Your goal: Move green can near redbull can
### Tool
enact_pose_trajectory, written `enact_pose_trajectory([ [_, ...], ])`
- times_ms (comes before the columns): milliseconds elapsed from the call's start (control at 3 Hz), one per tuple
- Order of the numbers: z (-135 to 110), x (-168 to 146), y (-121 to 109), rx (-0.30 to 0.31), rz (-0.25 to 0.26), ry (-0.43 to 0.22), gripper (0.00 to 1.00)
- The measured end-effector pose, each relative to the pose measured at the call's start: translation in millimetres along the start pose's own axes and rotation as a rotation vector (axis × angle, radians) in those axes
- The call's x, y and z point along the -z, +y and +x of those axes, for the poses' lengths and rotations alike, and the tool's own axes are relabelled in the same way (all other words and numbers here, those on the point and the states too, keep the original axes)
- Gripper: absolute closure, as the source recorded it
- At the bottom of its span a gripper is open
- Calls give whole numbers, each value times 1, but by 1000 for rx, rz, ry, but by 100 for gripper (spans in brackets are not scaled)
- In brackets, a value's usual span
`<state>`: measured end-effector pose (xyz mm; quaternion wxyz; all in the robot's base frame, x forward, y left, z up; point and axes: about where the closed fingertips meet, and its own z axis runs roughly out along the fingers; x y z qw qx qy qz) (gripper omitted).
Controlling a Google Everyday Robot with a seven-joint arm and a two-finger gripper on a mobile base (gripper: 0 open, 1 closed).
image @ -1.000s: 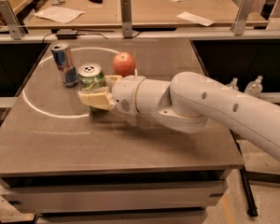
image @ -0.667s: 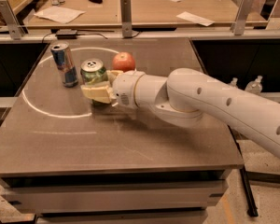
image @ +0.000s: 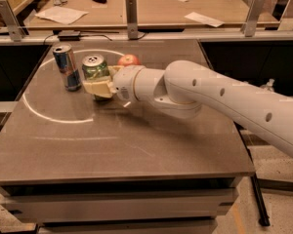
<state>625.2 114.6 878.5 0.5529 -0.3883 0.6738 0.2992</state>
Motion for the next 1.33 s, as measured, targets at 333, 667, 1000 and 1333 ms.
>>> enact_pose_trajectory([
  [333,0,-19,-1,-12,-10,-10,100],
  [667,2,-37,3,-31,-20,-19,100],
  [1000,0,-49,11,-46,-51,4,83],
  [1333,-3,-55,15,-33,-94,73,61],
])
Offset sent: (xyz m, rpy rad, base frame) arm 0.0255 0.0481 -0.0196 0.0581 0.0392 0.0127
